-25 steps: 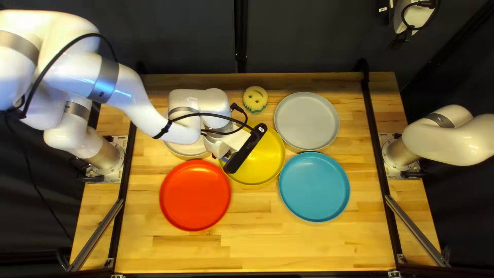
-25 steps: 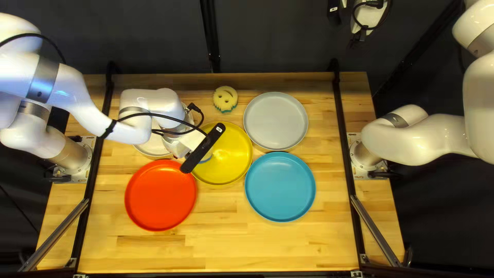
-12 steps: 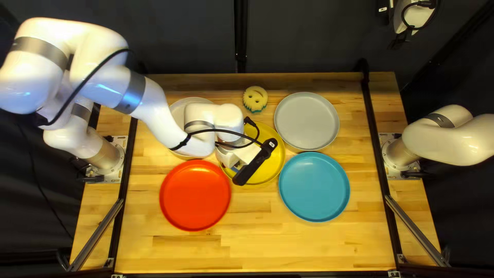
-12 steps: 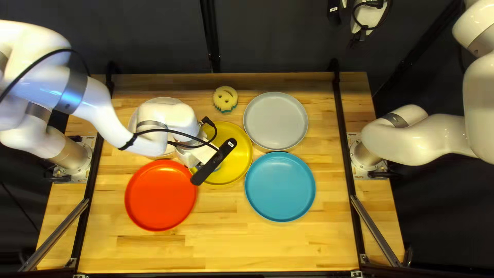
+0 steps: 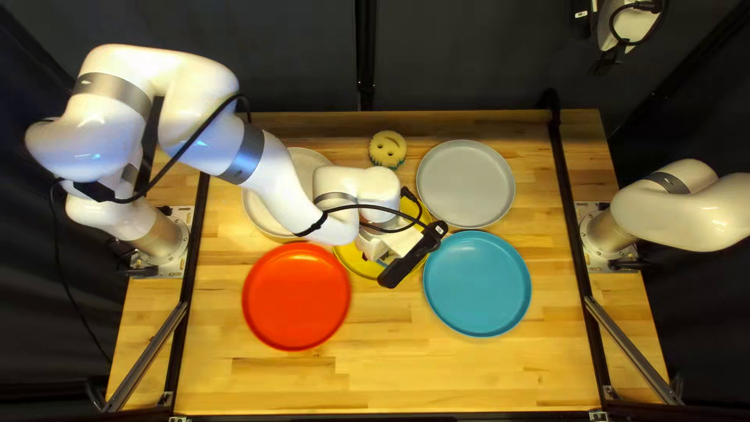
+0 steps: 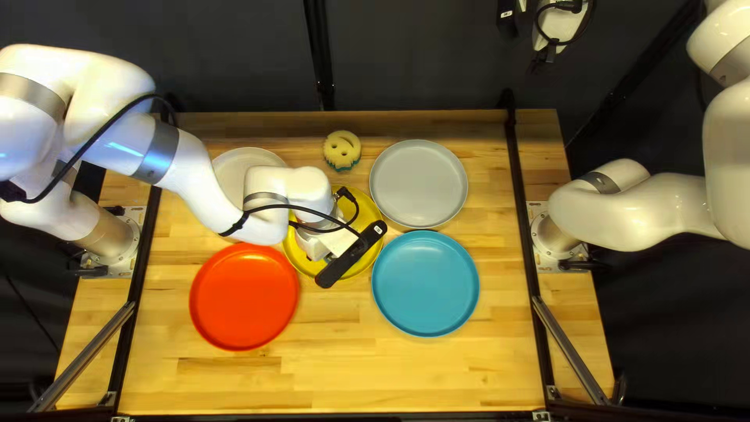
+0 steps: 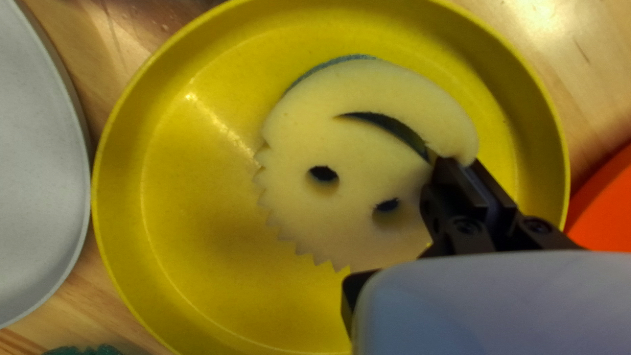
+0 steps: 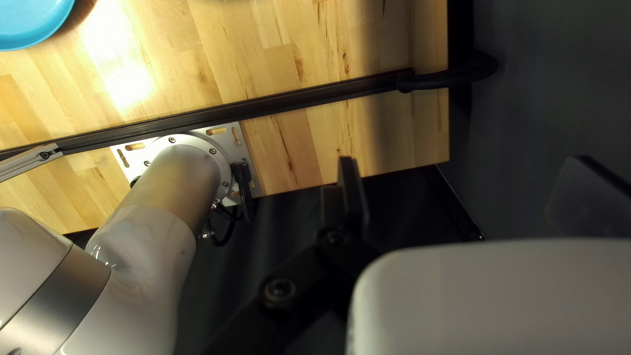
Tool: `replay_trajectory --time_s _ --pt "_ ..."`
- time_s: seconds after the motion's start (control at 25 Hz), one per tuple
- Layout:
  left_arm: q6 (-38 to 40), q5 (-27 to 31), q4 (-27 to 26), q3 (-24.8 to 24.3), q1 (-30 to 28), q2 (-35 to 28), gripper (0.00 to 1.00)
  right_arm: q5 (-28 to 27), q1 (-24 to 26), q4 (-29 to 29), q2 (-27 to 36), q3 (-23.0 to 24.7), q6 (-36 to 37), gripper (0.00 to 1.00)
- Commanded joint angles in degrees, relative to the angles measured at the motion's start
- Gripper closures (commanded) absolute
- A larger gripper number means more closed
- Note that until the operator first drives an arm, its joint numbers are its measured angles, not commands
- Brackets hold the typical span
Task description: Pick up sponge and scrub the plate
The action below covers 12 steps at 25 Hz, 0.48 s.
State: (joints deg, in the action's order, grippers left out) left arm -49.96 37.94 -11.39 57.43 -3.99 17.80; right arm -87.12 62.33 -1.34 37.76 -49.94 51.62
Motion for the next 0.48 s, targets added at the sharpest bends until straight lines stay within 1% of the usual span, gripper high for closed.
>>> replay_trajectory --time_s 0.04,0.12,0.28,0.48 --pt "1.51 0.15 -0.12 -5.31 0.27 -5.36 1.00 0.00 0.00 0.00 0.00 0.00 0.00 0.00" --pt "2.44 0.51 0.19 -7.40 0.47 -7.64 1.00 0.00 0.00 0.00 0.00 0.00 0.00 0.00" --pt "3.75 0.95 0.46 -9.41 0.60 -9.71 1.00 0.00 0.00 0.00 0.00 0.00 0.00 0.00" --pt "3.74 0.70 0.23 -7.85 0.50 -7.74 1.00 0.00 0.00 0.00 0.00 0.00 0.00 0.00"
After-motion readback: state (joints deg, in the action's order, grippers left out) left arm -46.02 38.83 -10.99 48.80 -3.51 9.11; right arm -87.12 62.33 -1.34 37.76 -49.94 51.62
